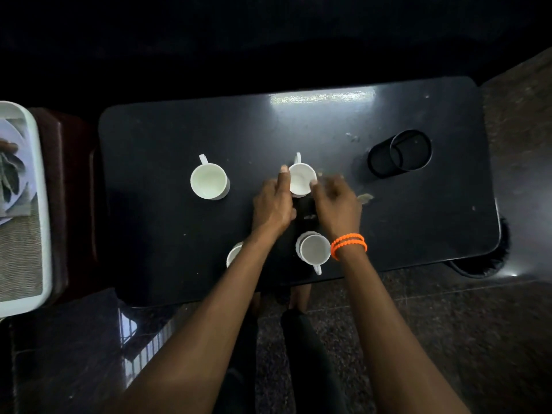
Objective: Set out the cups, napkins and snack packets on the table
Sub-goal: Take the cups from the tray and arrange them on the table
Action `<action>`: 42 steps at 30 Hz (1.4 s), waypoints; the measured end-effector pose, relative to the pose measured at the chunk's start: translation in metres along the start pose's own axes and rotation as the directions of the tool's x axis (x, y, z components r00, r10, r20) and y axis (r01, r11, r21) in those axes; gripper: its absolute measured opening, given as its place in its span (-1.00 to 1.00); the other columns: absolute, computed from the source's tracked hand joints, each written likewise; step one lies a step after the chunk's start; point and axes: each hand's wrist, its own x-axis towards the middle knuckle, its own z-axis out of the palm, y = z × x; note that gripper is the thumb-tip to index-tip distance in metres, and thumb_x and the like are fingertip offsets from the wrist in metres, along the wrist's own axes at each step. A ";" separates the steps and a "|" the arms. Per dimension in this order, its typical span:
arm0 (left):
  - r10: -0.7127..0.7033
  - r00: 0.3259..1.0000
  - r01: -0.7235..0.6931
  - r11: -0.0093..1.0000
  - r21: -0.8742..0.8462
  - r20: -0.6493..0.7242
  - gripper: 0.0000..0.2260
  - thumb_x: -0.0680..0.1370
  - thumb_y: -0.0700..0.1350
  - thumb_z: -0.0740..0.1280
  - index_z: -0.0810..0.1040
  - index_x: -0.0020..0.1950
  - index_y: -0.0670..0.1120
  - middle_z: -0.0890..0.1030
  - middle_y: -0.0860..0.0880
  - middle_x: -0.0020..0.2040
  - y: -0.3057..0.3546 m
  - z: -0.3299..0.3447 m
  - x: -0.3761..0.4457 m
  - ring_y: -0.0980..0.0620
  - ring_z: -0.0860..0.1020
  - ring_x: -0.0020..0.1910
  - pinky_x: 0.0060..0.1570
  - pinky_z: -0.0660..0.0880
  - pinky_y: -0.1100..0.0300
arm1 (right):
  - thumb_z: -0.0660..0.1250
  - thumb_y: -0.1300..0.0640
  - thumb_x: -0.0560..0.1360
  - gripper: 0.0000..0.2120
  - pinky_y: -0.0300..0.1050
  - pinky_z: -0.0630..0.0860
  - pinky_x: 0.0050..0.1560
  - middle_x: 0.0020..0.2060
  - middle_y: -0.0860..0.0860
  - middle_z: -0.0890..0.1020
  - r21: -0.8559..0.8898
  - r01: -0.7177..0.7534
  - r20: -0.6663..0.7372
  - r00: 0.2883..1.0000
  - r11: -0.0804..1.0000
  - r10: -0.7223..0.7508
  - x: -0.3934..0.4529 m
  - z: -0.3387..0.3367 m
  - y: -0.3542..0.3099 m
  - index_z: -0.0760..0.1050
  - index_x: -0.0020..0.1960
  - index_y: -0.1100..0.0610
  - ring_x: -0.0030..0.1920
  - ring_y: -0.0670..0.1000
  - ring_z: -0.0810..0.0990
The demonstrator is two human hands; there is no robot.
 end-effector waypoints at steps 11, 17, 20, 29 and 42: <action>-0.040 0.998 0.031 0.980 0.198 0.043 -0.44 0.64 0.35 0.11 0.58 0.22 -0.10 0.68 -0.18 0.22 -0.040 0.021 -0.042 -0.23 0.57 0.26 0.06 0.37 0.06 | 0.55 0.11 0.38 -0.65 0.01 0.57 0.06 0.02 0.19 0.68 -0.173 -0.024 0.056 0.998 0.985 0.034 -0.069 -0.003 0.048 0.66 0.12 0.22 0.03 0.18 0.65; -0.056 0.997 0.047 0.988 0.146 0.061 -0.49 0.63 0.37 0.12 0.56 0.00 -0.04 0.71 -0.14 0.06 -0.041 0.012 -0.046 -0.22 0.63 0.15 0.25 0.53 -0.10 | 0.57 0.05 0.34 -0.63 -0.07 0.54 0.04 0.00 0.13 0.67 -0.143 -0.085 0.022 0.996 0.986 0.089 -0.073 0.000 0.051 0.65 0.08 0.19 0.04 0.14 0.62; 0.017 0.999 -0.017 1.000 0.006 0.032 -0.55 0.66 0.28 0.21 0.60 -0.05 -0.08 0.73 -0.17 -0.03 -0.033 0.001 -0.048 -0.23 0.71 0.04 0.16 0.63 -0.14 | 0.56 0.02 0.38 -0.57 0.06 0.53 0.20 0.11 0.13 0.66 -0.199 -0.041 -0.027 0.999 0.979 0.036 -0.073 -0.001 0.045 0.63 0.18 0.18 0.16 0.17 0.59; 0.292 0.717 -0.303 0.948 0.094 -0.633 -0.75 0.56 -0.02 0.39 0.66 0.17 -0.12 0.67 -0.13 0.14 -0.003 -0.125 -0.009 0.09 0.62 -0.02 0.08 0.50 0.29 | 0.51 0.09 0.47 -0.64 0.06 0.60 0.12 0.08 0.14 0.68 0.008 0.331 0.073 0.941 0.944 -0.331 -0.062 0.064 -0.037 0.61 0.21 0.20 0.05 0.14 0.68; 0.375 0.916 -0.317 0.894 0.317 -0.142 -0.46 0.37 0.00 0.65 0.60 0.32 0.01 0.67 0.02 0.23 -0.028 -0.128 0.014 -0.04 0.61 0.22 0.23 0.56 0.04 | 0.39 0.32 0.44 -0.51 0.07 0.52 0.12 0.20 0.15 0.59 -0.207 0.425 0.345 0.875 0.881 -0.341 -0.038 0.107 -0.043 0.42 0.36 0.21 0.17 0.23 0.57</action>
